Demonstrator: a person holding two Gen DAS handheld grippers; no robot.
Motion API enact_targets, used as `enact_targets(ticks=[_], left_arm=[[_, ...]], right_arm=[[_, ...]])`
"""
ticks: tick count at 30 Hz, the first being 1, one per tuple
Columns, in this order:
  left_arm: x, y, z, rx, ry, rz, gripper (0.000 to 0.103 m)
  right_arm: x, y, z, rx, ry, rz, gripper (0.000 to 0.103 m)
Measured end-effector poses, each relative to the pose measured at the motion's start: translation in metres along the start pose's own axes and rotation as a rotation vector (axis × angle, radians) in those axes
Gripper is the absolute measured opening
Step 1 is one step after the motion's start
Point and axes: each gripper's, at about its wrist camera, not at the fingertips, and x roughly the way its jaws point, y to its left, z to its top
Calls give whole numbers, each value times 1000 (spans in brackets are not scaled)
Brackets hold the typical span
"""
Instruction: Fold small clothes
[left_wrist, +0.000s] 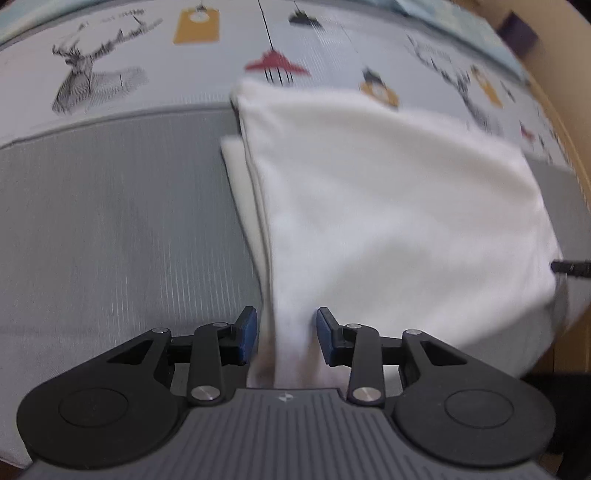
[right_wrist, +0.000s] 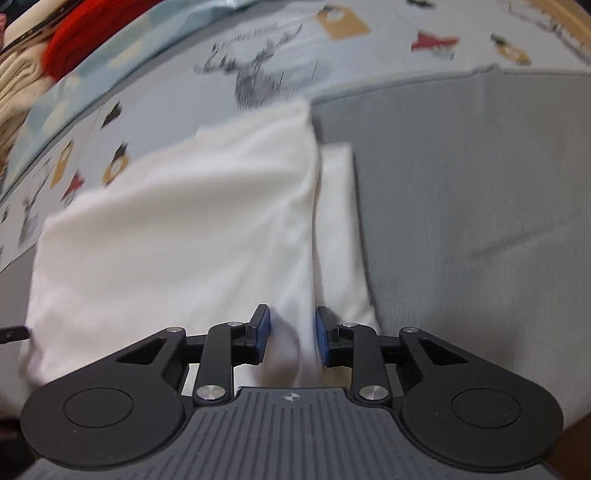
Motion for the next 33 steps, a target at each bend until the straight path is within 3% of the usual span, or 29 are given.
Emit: enact_targets(ticks=[5, 6, 8, 9, 10, 13, 15, 17, 19, 23, 25, 27, 31, 33], left_arm=[[-2, -1, -28, 64, 51, 35, 36], [-4, 1, -31, 68, 51, 42, 23], [-11, 4, -37, 76, 35, 55, 8], [-16, 5, -39, 78, 21, 42, 6], [-23, 6, -41, 86, 1, 30, 6], [-44, 11, -45, 95, -45, -8, 5], [-45, 14, -51, 105, -21, -3, 4], [-33, 12, -59, 135, 51, 32, 4], [-25, 6, -65, 177, 98, 57, 4], [-27, 4, -64, 178, 101, 34, 8], [-32, 4, -61, 175, 78, 24, 8], [-37, 3, -57, 172, 51, 12, 16], [-39, 0, -50, 153, 20, -3, 16], [-35, -1, -47, 146, 23, -10, 17]], right_arm=[[-4, -4, -27, -48, 81, 1, 28], [-4, -3, -32, -70, 92, -12, 28], [-6, 0, -39, -101, 99, -37, 27], [-8, 1, -40, -108, 92, -45, 14], [-13, 1, -42, -114, 73, -52, 8], [-33, 5, -41, -135, -9, -33, 6], [-49, 2, -40, -108, -48, -21, 6], [-51, -4, -44, -108, -21, -44, 6], [-39, -5, -50, -141, 54, -132, 6], [-23, 1, -62, -190, 129, -192, 7], [-26, 4, -61, -184, 117, -206, 8], [-29, 6, -59, -174, 100, -243, 15], [-34, 8, -59, -235, 27, -362, 15], [-39, 10, -55, -253, -23, -344, 15]])
